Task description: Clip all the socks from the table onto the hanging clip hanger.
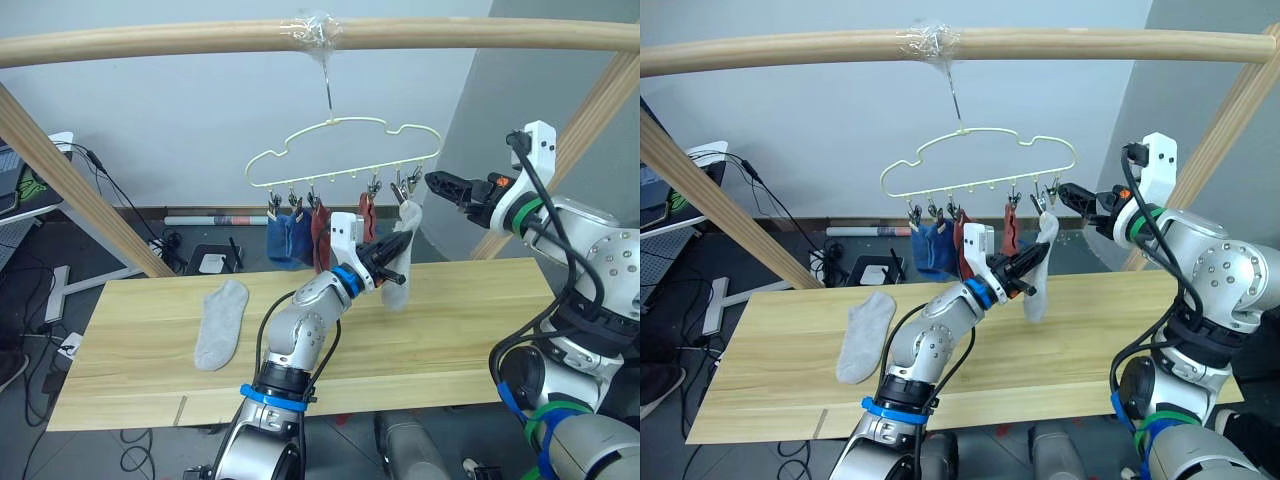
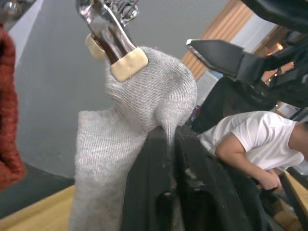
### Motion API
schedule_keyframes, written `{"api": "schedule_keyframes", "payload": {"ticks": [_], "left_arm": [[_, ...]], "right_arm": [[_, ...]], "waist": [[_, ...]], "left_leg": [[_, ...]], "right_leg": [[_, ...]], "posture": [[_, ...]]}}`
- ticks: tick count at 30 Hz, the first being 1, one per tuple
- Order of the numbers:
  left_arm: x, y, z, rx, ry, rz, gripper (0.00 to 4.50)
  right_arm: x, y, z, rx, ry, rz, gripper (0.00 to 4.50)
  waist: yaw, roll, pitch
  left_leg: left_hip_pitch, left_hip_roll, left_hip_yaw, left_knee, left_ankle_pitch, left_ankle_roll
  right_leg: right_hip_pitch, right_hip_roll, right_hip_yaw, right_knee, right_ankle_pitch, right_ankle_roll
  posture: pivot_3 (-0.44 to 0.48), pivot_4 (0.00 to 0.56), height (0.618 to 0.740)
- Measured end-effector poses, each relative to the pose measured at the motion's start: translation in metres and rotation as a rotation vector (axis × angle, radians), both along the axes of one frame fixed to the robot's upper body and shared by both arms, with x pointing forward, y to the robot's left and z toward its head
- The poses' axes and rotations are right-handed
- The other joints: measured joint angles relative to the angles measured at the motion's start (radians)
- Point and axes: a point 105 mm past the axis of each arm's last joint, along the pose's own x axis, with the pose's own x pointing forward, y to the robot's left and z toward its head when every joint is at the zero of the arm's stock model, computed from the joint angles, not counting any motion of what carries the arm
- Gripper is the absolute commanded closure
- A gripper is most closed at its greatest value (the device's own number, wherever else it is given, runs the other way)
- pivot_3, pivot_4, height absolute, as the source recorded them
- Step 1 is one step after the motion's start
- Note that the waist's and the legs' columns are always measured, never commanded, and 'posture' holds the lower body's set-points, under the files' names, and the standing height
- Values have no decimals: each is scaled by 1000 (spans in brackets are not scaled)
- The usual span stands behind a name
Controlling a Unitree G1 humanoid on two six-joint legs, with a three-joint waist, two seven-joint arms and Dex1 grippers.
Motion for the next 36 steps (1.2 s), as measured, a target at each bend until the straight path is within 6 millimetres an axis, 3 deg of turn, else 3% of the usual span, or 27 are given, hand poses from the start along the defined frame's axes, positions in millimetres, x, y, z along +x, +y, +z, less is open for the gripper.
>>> {"api": "schedule_keyframes", "payload": {"ticks": [9,13,16,18,20,23,25,36], "left_arm": [[5,12,-25,84,28,14,507],[3,44,-23,185,-54,46,507],[3,76,-6,264,-159,91,477],[-1,88,8,308,-231,91,477],[-5,97,17,341,-278,90,477],[-12,105,32,394,-346,79,477],[-17,108,44,404,-398,85,477],[-29,108,56,424,-462,85,477]], "right_arm": [[-8,5,-37,-157,-110,-69,0],[-7,14,-44,-172,-183,-117,0],[-2,22,-48,-184,-229,-156,618],[1,26,-47,-210,-266,-171,1282],[5,31,-47,-204,-290,-186,1282],[10,41,-48,-165,-300,-198,1866],[15,43,-49,-168,-310,-205,2515],[37,48,-49,-186,-330,-231,2515]], "waist": [[-8,0,0],[-15,0,0],[-13,0,0],[-7,0,0],[2,-1,0],[16,-1,0],[19,-1,0],[46,-1,0]], "left_leg": [[0,0,1,0,0,0],[2,1,1,-1,0,0],[3,1,1,-1,0,0],[3,1,1,-1,0,0],[3,1,1,-1,0,0],[3,1,0,-1,0,0],[2,1,1,-1,0,0],[3,1,0,-1,0,0]], "right_leg": [[0,0,1,0,0,1],[-1,1,2,1,0,1],[0,1,2,2,0,1],[1,1,2,1,0,0],[1,1,2,1,0,0],[1,1,2,1,0,0],[1,0,2,1,0,0],[1,1,2,1,0,0]], "posture": [[-118,177,740],[-83,180,740],[-68,182,740],[-35,183,740],[-22,183,740],[3,185,740],[22,184,740],[72,187,740]]}}
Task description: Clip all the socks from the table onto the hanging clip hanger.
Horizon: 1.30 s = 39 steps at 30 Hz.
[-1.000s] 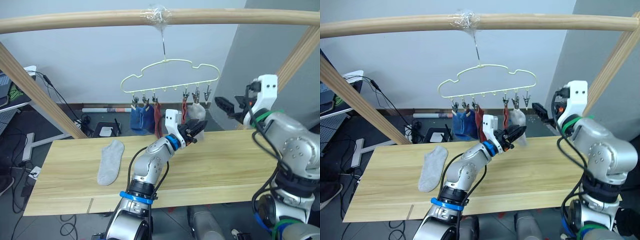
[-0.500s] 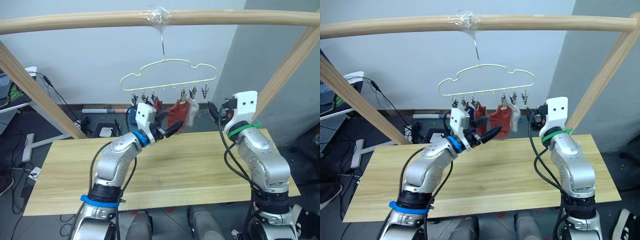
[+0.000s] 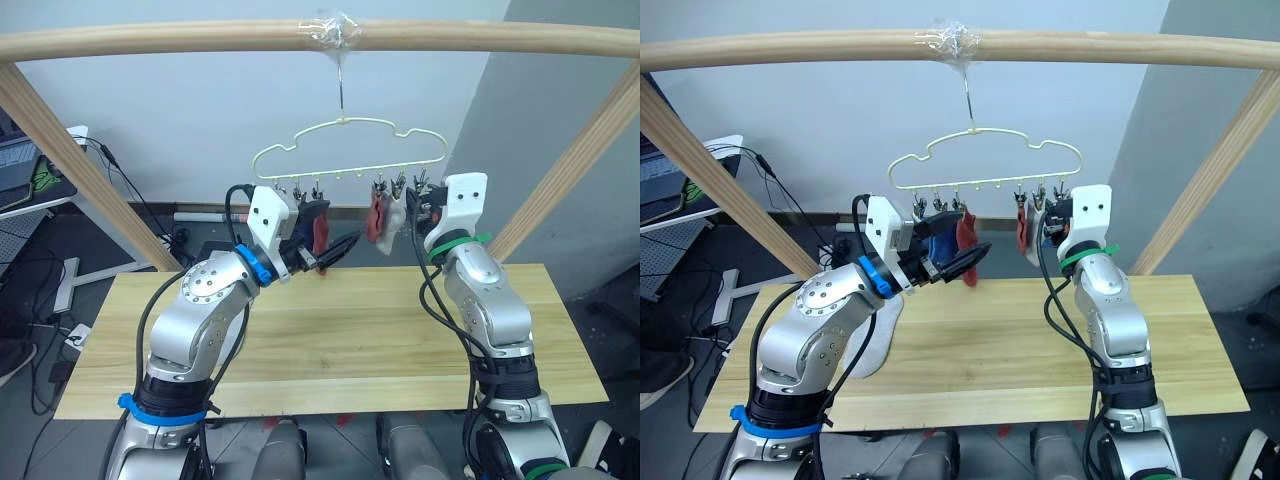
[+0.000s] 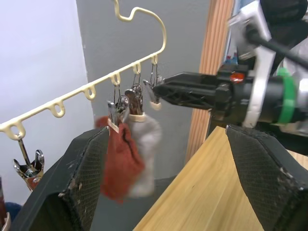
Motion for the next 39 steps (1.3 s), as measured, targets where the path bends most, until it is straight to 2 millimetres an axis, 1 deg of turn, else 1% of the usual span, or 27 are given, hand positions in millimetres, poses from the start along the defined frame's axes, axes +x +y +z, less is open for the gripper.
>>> {"api": "schedule_keyframes", "payload": {"ticks": [3,7,12,18,19,22,28,33,36,39], "left_arm": [[0,2,-3,4,10,12,477],[0,3,-1,7,4,18,477],[-3,3,2,11,-6,12,477],[-3,3,1,13,1,16,477],[-3,3,1,12,1,18,477],[-2,3,2,10,-1,21,477],[-2,-3,18,10,-53,-12,477],[-3,-7,29,3,-82,-32,477],[-3,-8,32,-5,-87,-46,477],[-4,-10,31,-14,-68,-58,477]], "right_arm": [[3,0,-4,-3,8,-14,2515],[8,-1,-9,-9,21,-34,2515],[13,1,-6,-7,13,-40,2515],[16,-3,-10,-23,19,-68,2515],[18,-3,-11,-24,23,-73,2515],[20,-3,-5,-21,10,-76,2515],[24,4,2,-4,-9,-60,2515],[26,9,-2,17,4,-38,2515],[26,12,-2,18,2,-25,2515],[27,12,-1,17,-1,-24,2515]], "waist": [[5,0,0],[11,0,0],[15,0,0],[20,0,0],[20,0,0],[21,0,0],[22,0,0],[22,0,0],[22,0,0],[22,0,0]], "left_leg": [[0,0,0,0,0,0],[0,0,0,0,0,0],[0,0,0,0,0,0],[0,0,0,0,0,0],[0,0,0,0,0,0],[0,0,0,0,0,0],[0,0,0,0,0,0],[0,0,0,0,0,0],[0,0,0,0,0,0],[0,0,0,0,0,0]], "right_leg": [[0,0,0,0,0,0],[0,0,0,0,0,0],[0,0,0,0,0,0],[0,0,0,0,0,0],[0,0,0,0,0,0],[0,0,0,0,0,0],[0,0,0,0,0,-1],[0,0,0,0,1,-1],[0,0,0,0,1,-1],[0,0,0,0,1,-1]], "posture": [[84,187,740],[84,187,740],[84,187,740],[84,187,740],[96,182,740],[96,182,740],[100,184,740],[103,186,740],[103,186,740],[103,187,740]]}}
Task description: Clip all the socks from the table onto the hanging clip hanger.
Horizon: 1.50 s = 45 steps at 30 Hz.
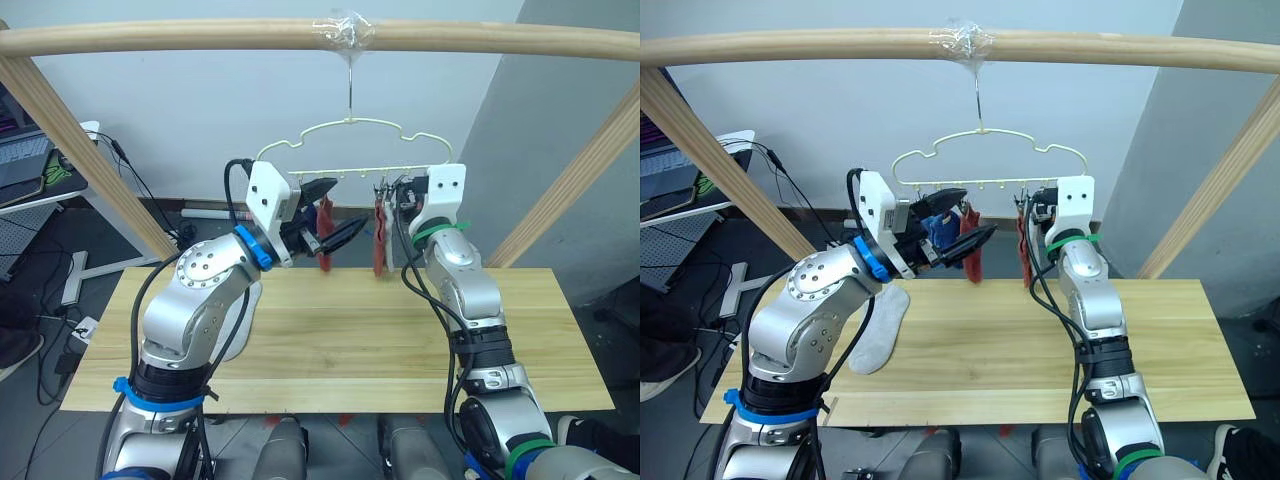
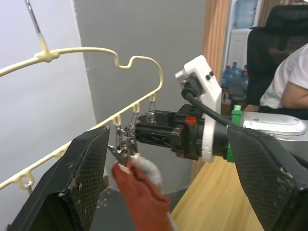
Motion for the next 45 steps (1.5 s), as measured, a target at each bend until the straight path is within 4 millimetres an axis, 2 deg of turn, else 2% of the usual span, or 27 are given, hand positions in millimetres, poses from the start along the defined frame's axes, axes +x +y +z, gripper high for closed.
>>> {"api": "schedule_keyframes", "payload": {"ticks": [6,13,16,19,21,27,33,35,37,39,41,43,45], "left_arm": [[-8,-5,4,-12,6,-42,477],[-8,-5,3,-9,12,-42,477],[-8,-5,3,-9,13,-42,477],[-8,-5,3,-10,14,-42,477],[-8,-6,3,-12,15,-43,477],[-8,-5,-5,-37,62,-31,477],[-2,10,-49,-82,286,60,477],[-3,17,-64,-80,336,97,120],[-2,32,-92,-59,386,184,23],[1,70,-148,31,503,375,23],[1,108,-195,102,615,552,23],[3,131,-216,134,665,657,23],[5,149,-228,148,693,730,23]], "right_arm": [[3,-1,5,-4,-15,-2,2515],[4,-2,5,-9,-23,-9,2515],[5,-4,5,-16,-25,-15,3117],[5,-6,5,-25,-25,-18,4019],[5,-8,5,-31,-26,-20,4446],[5,-15,6,-49,-22,-27,4477],[5,-24,7,9,30,-21,4477],[4,-26,8,21,56,-14,4500],[3,-27,9,8,84,10,4500],[0,-31,12,-11,103,30,4500],[-2,-34,14,-18,116,29,4500],[-4,-34,13,-20,133,29,4500],[-5,-32,11,-22,147,34,4500]], "waist": [[0,0,0],[0,0,0],[0,0,0],[0,0,0],[0,0,0],[0,0,0],[0,0,0],[2,0,0],[1,0,0],[2,0,0],[4,0,0],[8,0,0],[9,0,0]], "left_leg": [[0,0,0,0,0,0],[0,0,0,0,0,0],[0,0,0,0,0,0],[0,0,0,0,0,0],[0,0,0,0,0,0],[0,0,0,0,0,0],[0,0,-1,0,0,0],[0,0,-1,1,0,0],[1,0,0,0,0,0],[1,0,-1,0,0,0],[1,0,-1,0,0,0],[1,0,-1,0,0,1],[0,0,-1,1,0,1]], "right_leg": [[0,0,0,0,1,-1],[0,0,0,0,1,-1],[0,0,0,0,1,-2],[0,0,0,0,1,-1],[0,0,0,0,1,-1],[0,0,0,0,1,-2],[0,0,0,1,1,-1],[1,0,0,0,0,0],[1,0,0,0,-1,-2],[1,0,0,1,-1,-5],[0,0,-1,1,-5,-6],[1,0,-1,1,-5,-6],[1,-1,-1,0,-5,-5]], "posture": [[103,187,740],[103,191,740],[103,191,740],[99,194,740],[99,194,740],[88,206,740],[79,213,740],[79,213,740],[75,216,740],[75,216,740],[69,217,740],[69,217,740],[65,213,740]]}}
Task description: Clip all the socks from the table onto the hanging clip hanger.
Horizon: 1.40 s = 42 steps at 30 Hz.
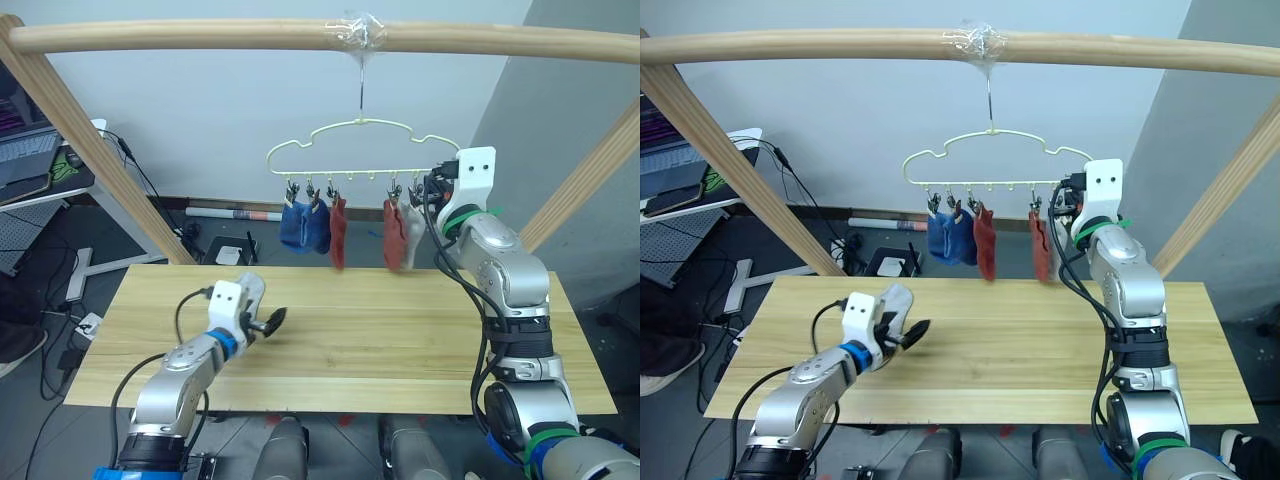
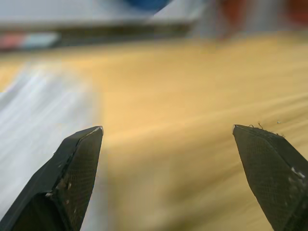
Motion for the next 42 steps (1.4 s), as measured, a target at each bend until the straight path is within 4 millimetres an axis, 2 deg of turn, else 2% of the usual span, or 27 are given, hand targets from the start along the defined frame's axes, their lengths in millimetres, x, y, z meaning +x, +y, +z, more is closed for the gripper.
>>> {"api": "schedule_keyframes", "payload": {"ticks": [3,7,13,16,18,23,28,30,33,36,39,42], "left_arm": [[9,3,0,24,-17,18,23],[32,5,-6,59,-25,71,23],[45,11,-12,107,-19,102,23],[45,12,-16,140,-8,90,579],[44,12,-17,137,5,81,1127],[40,13,-18,105,13,85,2495],[39,5,-17,94,6,46,3891],[38,-6,-18,77,0,18,4449],[32,-36,-17,48,-17,-103,4480],[19,-92,-3,0,-83,-346,4480],[10,-145,31,-103,-193,-521,4480],[6,-181,82,-239,-324,-604,4480]], "right_arm": [[-1,0,0,-3,9,2,4500],[-4,1,1,-8,13,4,4500],[-7,0,4,-14,15,2,4500],[-8,0,5,-16,17,0,4500],[-9,-1,4,-17,21,-5,4500],[-11,-6,6,-6,24,-20,4500],[-12,-7,6,26,39,-18,4500],[-11,-10,8,53,50,-19,4500],[-7,-14,14,156,92,-29,4500],[-2,-20,19,331,175,-48,4500],[-2,-23,23,405,235,-45,4500],[-5,-22,25,440,296,-21,4500]], "waist": [[2,0,0],[-1,0,0],[-5,0,0],[-6,0,0],[-6,0,0],[-6,0,-1],[-6,0,-1],[-5,0,-1],[-6,0,-1],[-2,0,-1],[-1,0,-1],[-5,0,-1]], "left_leg": [[0,0,0,0,0,0],[0,0,0,-1,0,0],[0,0,0,-2,0,0],[0,0,0,-2,0,0],[1,0,0,-2,0,0],[1,0,0,-1,0,0],[1,0,0,-1,0,0],[1,0,0,-1,0,0],[0,0,0,-1,0,0],[-1,0,0,-1,0,0],[-1,0,0,-1,0,0],[-1,0,0,-1,0,0]], "right_leg": [[0,0,0,0,0,0],[0,0,0,0,3,6],[0,0,0,0,3,6],[0,0,0,0,3,6],[0,0,0,0,3,6],[0,0,0,1,4,6],[1,0,0,0,4,6],[1,0,0,0,4,6],[0,0,0,0,6,2],[0,0,0,0,6,1],[0,0,-1,-1,6,1],[0,0,-1,-1,6,1]], "posture": [[65,213,740],[45,209,740],[45,209,740],[45,209,740],[15,195,740],[15,195,740],[9,194,740],[6,195,740],[6,195,740],[6,195,740],[-10,195,740],[-23,194,740]]}}
